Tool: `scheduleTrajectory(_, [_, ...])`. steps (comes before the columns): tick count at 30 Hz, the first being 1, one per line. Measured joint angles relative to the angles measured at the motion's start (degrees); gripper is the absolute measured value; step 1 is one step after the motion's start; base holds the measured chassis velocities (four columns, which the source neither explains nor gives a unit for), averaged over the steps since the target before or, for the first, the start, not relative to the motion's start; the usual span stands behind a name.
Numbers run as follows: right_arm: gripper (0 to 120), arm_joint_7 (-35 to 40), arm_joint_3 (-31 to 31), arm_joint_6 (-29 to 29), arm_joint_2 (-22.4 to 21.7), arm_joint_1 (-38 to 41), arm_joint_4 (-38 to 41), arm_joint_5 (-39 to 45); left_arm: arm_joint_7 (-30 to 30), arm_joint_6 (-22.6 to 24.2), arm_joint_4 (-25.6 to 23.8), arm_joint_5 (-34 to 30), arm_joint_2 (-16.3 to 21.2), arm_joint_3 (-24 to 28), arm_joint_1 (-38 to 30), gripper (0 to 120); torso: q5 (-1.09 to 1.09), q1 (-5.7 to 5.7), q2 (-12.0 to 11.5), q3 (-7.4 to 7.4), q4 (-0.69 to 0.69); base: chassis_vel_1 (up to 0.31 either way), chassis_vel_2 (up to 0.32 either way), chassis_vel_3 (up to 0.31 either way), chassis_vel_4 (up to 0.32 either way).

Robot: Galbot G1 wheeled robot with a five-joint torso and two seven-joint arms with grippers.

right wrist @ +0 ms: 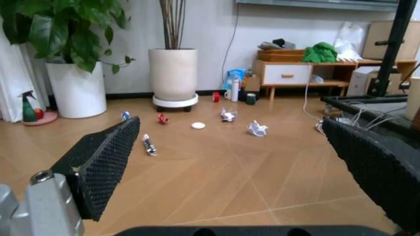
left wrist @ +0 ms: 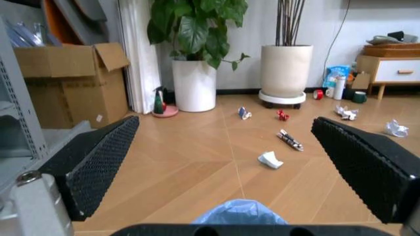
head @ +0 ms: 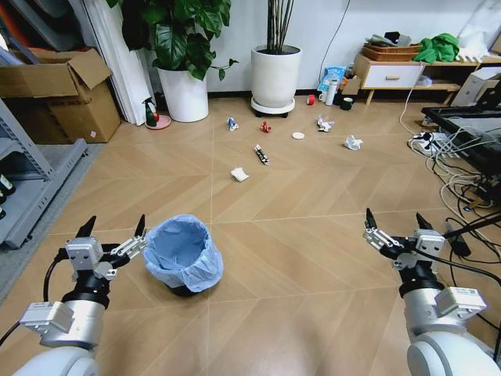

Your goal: Pick up the trash bin and place the garbage on the floor into it.

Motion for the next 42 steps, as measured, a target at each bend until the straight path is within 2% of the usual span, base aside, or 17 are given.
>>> scheduleTrajectory(15, [100,0.6,-0.1,0.6,0.1,0.7,-1.2,-2.0,-0.3,0.5,0.4,-1.1,0.6,0.1,-0.5,100,0.00,0.00,0.0,0.00,0.00,0.000,0.000,0.000,0.000])
scheduleTrajectory(19, [100,0.1,-0.1,0.9,-0.1,0.6,-1.3,-1.1,-0.9,1.4,1.4,-2.3,1.9,0.3,-1.4,100,0.00,0.00,0.0,0.00,0.00,0.000,0.000,0.000,0.000])
scheduleTrajectory(23, [100,0.4,-0.1,0.6,-0.7,0.6,-1.5,-0.6,-2.0,3.5,3.0,-3.9,4.8,0.6,-3.0,100,-0.01,0.00,0.0,0.00,0.01,0.000,0.000,0.000,0.000])
scheduleTrajectory(24, [100,0.4,-0.1,0.5,-0.8,0.6,-1.5,-0.5,-2.3,4.2,3.3,-4.2,5.6,0.6,-3.4,100,0.00,0.00,0.0,0.00,0.00,0.000,0.000,0.000,0.000])
scheduleTrajectory(26, [100,0.4,0.0,0.0,-1.6,0.6,-1.6,0.4,-3.8,8.3,5.0,-6.0,9.0,1.0,-5.1,100,0.01,0.00,0.0,0.00,0.00,0.000,0.000,0.000,0.000])
scheduleTrajectory(28, [100,0.4,0.1,-0.1,-1.8,0.6,-1.6,0.7,-4.1,9.3,5.6,-6.6,9.9,1.2,-5.6,100,0.00,0.00,0.0,0.00,0.01,0.000,0.000,0.000,0.000])
scheduleTrajectory(33, [100,0.3,0.1,-0.8,-2.4,0.3,-1.6,1.4,-8.2,18.4,12.2,-11.6,15.4,4.9,-11.0,100,-0.02,0.00,0.0,0.00,0.00,0.000,0.000,0.000,0.000])
scheduleTrajectory(34, [100,0.3,0.1,-0.8,-2.4,0.3,-1.6,1.4,-8.2,18.4,12.2,-11.6,15.4,4.9,-11.0,100,-0.02,0.00,0.0,0.00,0.00,0.000,0.000,0.000,0.000])
scheduleTrajectory(37, [100,0.2,-0.1,-0.9,-2.7,0.0,-2.1,1.4,-11.9,22.5,16.4,-16.9,17.4,9.4,-15.2,100,-0.02,0.00,0.0,0.01,-0.02,0.000,0.000,0.000,0.000])
scheduleTrajectory(39, [100,0.2,-0.3,-1.0,-3.0,0.2,-2.4,1.4,-12.1,23.3,17.4,-17.7,17.7,9.9,-15.9,100,-0.01,0.00,0.0,0.01,-0.03,0.000,0.000,0.000,0.000])
scheduleTrajectory(41, [100,0.1,-1.2,-1.4,-3.8,1.0,-3.2,1.5,-12.3,24.0,19.3,-18.6,18.0,10.5,-16.5,100,0.01,0.00,0.0,0.00,-0.01,0.000,0.000,0.000,0.000])
scheduleTrajectory(42, [100,0.1,-1.5,-1.4,-4.1,1.2,-3.4,1.6,-12.5,24.3,20.5,-19.2,18.1,10.8,-17.2,100,0.01,0.00,0.0,0.01,0.05,0.000,0.000,0.000,0.000])
